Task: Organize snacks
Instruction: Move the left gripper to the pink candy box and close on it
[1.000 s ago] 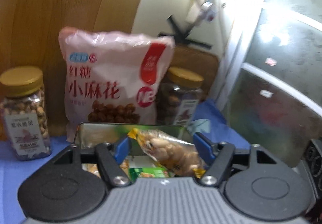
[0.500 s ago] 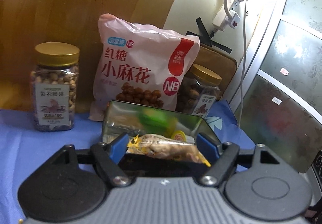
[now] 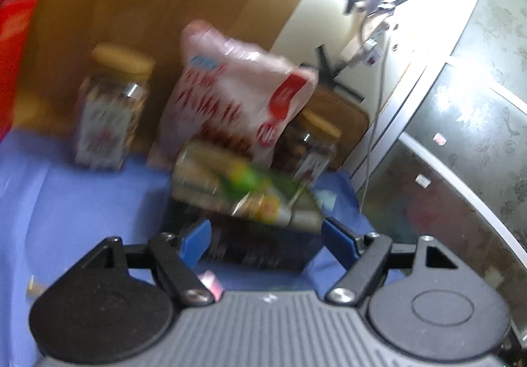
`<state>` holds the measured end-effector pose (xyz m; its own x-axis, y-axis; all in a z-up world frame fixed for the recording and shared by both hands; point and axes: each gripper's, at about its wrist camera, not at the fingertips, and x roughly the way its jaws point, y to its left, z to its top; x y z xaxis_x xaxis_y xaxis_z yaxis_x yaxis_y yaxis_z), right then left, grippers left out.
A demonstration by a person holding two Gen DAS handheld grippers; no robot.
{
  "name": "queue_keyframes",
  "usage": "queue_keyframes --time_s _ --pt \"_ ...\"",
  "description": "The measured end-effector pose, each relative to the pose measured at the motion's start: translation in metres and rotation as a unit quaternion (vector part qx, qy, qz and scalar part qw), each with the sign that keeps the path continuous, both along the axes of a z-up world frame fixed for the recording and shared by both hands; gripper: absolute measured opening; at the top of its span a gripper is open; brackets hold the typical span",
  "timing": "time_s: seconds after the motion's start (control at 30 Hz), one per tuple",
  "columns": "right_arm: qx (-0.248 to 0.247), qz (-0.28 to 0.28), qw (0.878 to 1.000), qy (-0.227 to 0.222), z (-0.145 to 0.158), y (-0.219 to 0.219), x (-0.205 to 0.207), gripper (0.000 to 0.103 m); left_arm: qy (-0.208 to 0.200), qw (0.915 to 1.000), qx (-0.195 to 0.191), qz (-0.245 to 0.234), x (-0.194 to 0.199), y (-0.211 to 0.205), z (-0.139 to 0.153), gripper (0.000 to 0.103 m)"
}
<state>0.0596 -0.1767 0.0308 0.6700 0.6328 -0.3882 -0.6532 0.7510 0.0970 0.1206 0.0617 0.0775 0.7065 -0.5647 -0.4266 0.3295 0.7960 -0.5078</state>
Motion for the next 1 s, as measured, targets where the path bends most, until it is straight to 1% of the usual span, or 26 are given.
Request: queue_keyframes --time_s 0.1,0.17,0.23,0.3,0.37,0.4,0.47,0.5,0.53,0.6,0.73,0.8,0.87,0.93,0.97,1.0 --pt "-0.043 0.015 0.999 -0.006 -0.012 0.018 -0.013 0.053 0.046 0.9989 0.007 0.006 -0.011 0.007 -0.025 0.076" --pt "-0.079 0.009 0.997 -0.012 -0.020 0.028 -0.017 0.053 0.066 0.9976 0.016 0.011 -0.018 0.007 -0.038 0.076" --pt "-0.098 0.006 0.995 -0.010 -0.023 0.034 -0.018 0.053 0.076 0.9965 0.030 0.016 -0.025 0.005 -0.045 0.076" --pt "-0.102 0.001 0.995 -0.002 -0.024 0.034 -0.017 0.053 0.075 0.9946 0.066 0.027 -0.031 -0.003 -0.047 0.076" --pt "-0.099 -0.002 0.995 0.014 -0.025 0.033 -0.015 0.053 0.066 0.9898 0.119 0.044 -0.037 -0.014 -0.046 0.080" --pt "-0.096 -0.005 0.995 0.021 -0.027 0.031 -0.015 0.052 0.057 0.9869 0.142 0.051 -0.040 -0.019 -0.045 0.081" --pt "-0.088 -0.010 0.995 0.038 -0.028 0.026 -0.014 0.051 0.043 0.9818 0.175 0.061 -0.047 -0.025 -0.044 0.081" --pt "-0.085 -0.012 0.995 0.043 -0.029 0.025 -0.012 0.044 0.037 0.9793 0.188 0.066 -0.050 -0.027 -0.043 0.081" --pt "-0.081 -0.016 0.996 0.046 -0.029 0.023 -0.013 0.032 0.034 0.9774 0.197 0.070 -0.052 -0.029 -0.043 0.081" --pt "-0.071 -0.025 0.996 0.052 -0.030 0.018 -0.016 0.027 0.034 0.9752 0.205 0.076 -0.055 -0.031 -0.043 0.081" --pt "-0.057 -0.026 0.996 0.059 -0.029 0.008 -0.027 0.026 0.042 0.9741 0.206 0.083 -0.059 -0.031 -0.045 0.080" --pt "-0.048 -0.012 0.997 0.065 -0.029 0.002 -0.035 0.026 0.043 0.9740 0.206 0.083 -0.061 -0.031 -0.045 0.080" --pt "-0.041 0.024 0.996 0.075 -0.028 -0.005 -0.046 0.026 0.041 0.9729 0.212 0.083 -0.062 -0.033 -0.045 0.080" --pt "-0.040 0.057 0.995 0.067 -0.026 -0.012 -0.058 0.027 0.042 0.9723 0.214 0.083 -0.063 -0.034 -0.045 0.080" --pt "-0.045 0.061 0.996 0.053 -0.024 -0.016 -0.065 0.027 0.044 0.9721 0.215 0.083 -0.063 -0.035 -0.046 0.080" --pt "-0.054 0.053 0.996 0.039 -0.023 -0.019 -0.069 0.029 0.044 0.9718 0.216 0.084 -0.063 -0.036 -0.046 0.080"
